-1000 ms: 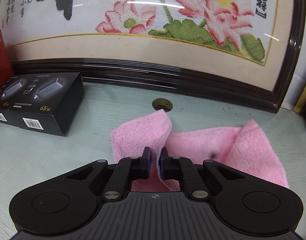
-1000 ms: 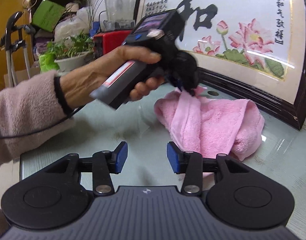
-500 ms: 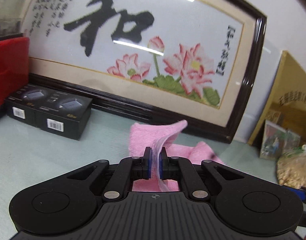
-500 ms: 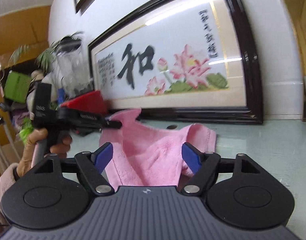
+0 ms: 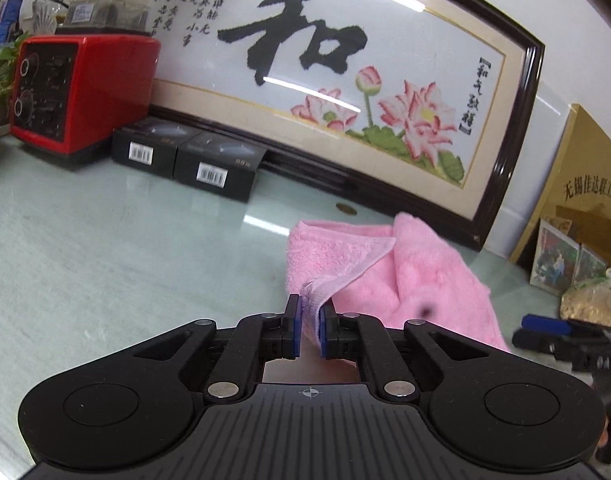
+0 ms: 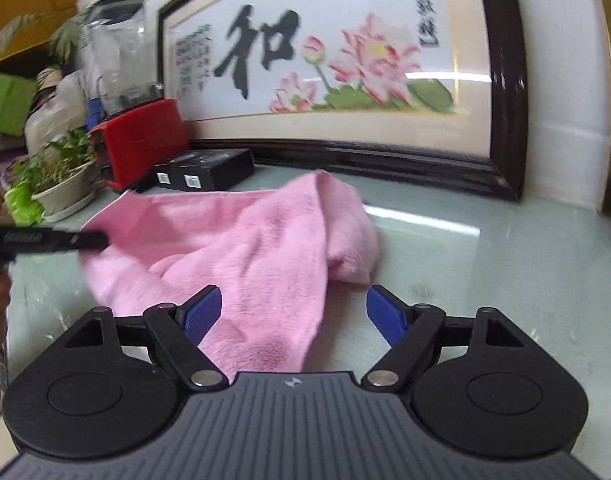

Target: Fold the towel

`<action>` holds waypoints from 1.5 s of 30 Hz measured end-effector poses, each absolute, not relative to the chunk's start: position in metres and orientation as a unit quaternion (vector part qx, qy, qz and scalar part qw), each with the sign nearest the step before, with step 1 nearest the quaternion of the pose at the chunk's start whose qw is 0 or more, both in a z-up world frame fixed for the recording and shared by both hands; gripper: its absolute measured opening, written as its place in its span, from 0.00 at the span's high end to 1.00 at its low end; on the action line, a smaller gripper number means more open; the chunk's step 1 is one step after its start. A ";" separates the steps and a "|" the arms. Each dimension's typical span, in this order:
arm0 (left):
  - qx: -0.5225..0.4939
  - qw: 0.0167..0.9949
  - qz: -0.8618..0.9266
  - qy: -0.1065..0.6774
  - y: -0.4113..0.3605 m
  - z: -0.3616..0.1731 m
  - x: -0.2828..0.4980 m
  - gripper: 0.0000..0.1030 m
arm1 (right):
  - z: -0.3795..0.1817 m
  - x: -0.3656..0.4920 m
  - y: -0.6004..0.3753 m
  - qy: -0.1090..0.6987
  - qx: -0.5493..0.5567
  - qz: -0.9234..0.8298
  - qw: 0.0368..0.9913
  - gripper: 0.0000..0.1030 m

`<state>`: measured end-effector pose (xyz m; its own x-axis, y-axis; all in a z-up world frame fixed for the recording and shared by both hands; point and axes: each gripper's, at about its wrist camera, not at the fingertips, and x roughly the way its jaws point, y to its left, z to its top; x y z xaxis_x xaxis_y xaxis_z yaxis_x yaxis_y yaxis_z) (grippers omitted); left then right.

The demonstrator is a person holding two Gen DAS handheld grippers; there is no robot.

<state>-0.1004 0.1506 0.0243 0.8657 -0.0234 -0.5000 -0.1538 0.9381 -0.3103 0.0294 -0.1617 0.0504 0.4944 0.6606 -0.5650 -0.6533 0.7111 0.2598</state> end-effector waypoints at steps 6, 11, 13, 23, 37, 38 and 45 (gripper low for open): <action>-0.172 0.950 0.053 0.255 0.162 0.018 -0.112 0.80 | 0.030 0.026 -0.144 0.356 -0.026 0.384 0.852 0.34; -0.146 0.956 0.082 0.242 0.168 0.025 -0.115 0.69 | 0.027 0.023 -0.143 0.354 -0.042 0.370 0.858 0.67; -0.124 0.960 0.088 0.233 0.165 0.029 -0.117 0.59 | 0.027 0.023 -0.145 0.357 -0.037 0.367 0.858 0.79; -0.095 0.967 0.043 0.233 0.157 0.044 -0.109 0.22 | 0.028 0.025 -0.150 0.370 -0.016 0.375 0.850 0.89; -0.085 0.931 0.032 0.353 0.137 0.033 -0.021 0.24 | 0.027 0.029 -0.151 0.377 -0.006 0.375 0.847 0.87; -0.084 0.928 0.036 0.361 0.136 0.030 -0.017 0.26 | 0.027 0.029 -0.151 0.377 -0.006 0.375 0.847 0.87; -0.115 0.909 0.053 0.398 0.153 0.012 -0.003 0.80 | 0.026 0.028 -0.150 0.376 -0.006 0.380 0.845 0.81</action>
